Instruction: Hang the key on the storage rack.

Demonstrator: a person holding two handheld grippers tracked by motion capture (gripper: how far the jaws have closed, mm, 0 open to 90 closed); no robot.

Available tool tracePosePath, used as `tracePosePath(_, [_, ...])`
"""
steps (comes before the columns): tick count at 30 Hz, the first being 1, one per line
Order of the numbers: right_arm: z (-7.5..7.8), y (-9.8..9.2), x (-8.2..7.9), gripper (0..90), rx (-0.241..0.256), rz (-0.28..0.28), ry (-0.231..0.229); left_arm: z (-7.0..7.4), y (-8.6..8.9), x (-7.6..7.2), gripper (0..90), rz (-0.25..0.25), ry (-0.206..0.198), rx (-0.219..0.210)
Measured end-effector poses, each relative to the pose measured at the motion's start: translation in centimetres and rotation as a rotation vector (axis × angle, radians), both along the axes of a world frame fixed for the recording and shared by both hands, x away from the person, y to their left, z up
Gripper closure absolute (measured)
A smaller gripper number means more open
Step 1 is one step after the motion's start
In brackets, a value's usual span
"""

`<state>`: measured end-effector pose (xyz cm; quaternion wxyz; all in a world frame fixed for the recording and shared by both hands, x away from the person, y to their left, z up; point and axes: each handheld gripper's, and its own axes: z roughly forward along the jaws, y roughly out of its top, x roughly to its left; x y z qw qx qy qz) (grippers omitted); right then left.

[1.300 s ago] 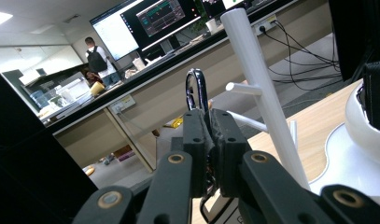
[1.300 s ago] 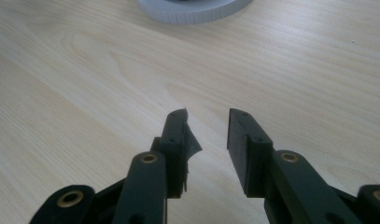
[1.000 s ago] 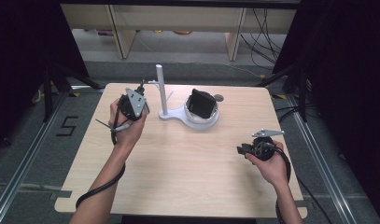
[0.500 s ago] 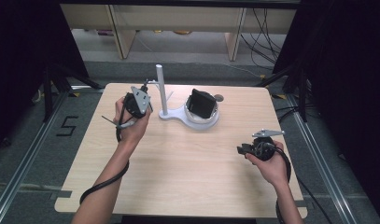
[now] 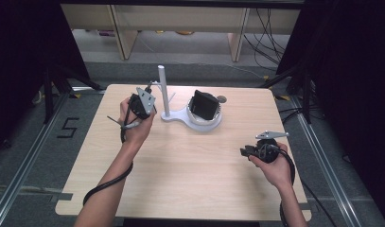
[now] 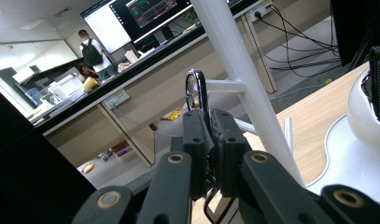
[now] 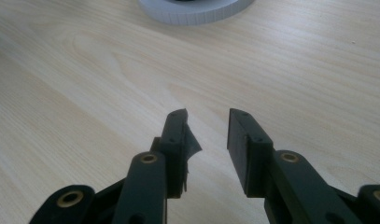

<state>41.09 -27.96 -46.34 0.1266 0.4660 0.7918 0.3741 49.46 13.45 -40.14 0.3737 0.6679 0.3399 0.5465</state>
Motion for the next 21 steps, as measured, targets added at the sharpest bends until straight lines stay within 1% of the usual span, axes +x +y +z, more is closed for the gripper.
tracePosePath(1, [0.11,-0.04,-0.06,68.8,-0.019,-0.005,-0.001,-0.02,-0.06,0.02,84.7,0.0,0.001,0.0])
tracePosePath(6, [0.02,-0.05,0.03,68.7,-0.018,0.004,-0.004,-0.12,-0.32,0.14,84.7,-0.004,0.006,0.008])
tracePosePath(7, [0.01,-0.09,0.07,68.7,-0.019,0.006,-0.01,-0.14,-0.36,0.19,84.7,-0.005,0.006,0.007])
tracePosePath(8, [0.11,-0.04,-0.07,68.6,-0.019,-0.006,0.002,-0.18,-0.44,0.29,84.6,-0.006,0.012,0.004])
tracePosePath(10, [0.11,-0.05,-0.07,68.6,-0.019,-0.006,0.001,-0.21,-0.49,0.33,84.6,-0.008,0.013,0.004])
tracePosePath(11, [0.01,-0.03,-0.01,68.4,-0.009,-0.001,0.0,-0.24,-0.53,0.37,84.6,-0.011,0.016,0.003])
tracePosePath(12, [0.1,-0.04,-0.09,68.0,-0.02,-0.008,0.005,-0.28,-0.58,0.42,84.5,-0.015,0.02,0.001])
tracePosePath(13, [-0.01,-0.1,0.07,67.9,-0.021,0.007,-0.011,-0.33,-0.62,0.49,84.4,-0.017,0.03,-0.002])
tracePosePath(14, [0.01,-0.07,0.02,67.6,-0.018,0.005,-0.004,-0.48,-0.67,0.59,83.1,-0.025,0.033,-0.016])
tracePosePath(15, [0.01,-0.07,0.02,67.6,-0.018,0.005,-0.004,-0.48,-0.67,0.59,80.4,-0.025,0.033,-0.016])
tracePosePath(16, [0.01,-0.07,0.02,67.6,-0.018,0.005,-0.004,-0.49,-0.67,0.62,80.4,-0.025,0.03,-0.014])
tracePosePath(17, [0.01,-0.03,-0.04,67.5,-0.01,-0.002,-0.001,-0.5,-0.65,0.65,72.9,-0.029,0.034,-0.022])
tracePosePath(18, [0.01,-0.03,-0.04,67.5,-0.01,-0.002,-0.001,-0.48,-0.62,0.63,72.9,-0.028,0.039,-0.031])
tracePosePath(19, [0.05,-0.05,-0.1,67.5,-0.012,-0.01,0.004,-0.41,-0.52,0.49,66.6,-0.038,0.037,-0.038])
tracePosePath(20, [0.04,-0.14,-0.08,67.5,-0.023,-0.005,0.002,-0.41,-0.52,0.49,64.1,-0.038,0.037,-0.038])
tracePosePath(21, [0.04,-0.14,-0.08,67.5,-0.023,-0.005,0.002,-0.38,-0.45,0.36,64.1,-0.045,0.044,-0.054])
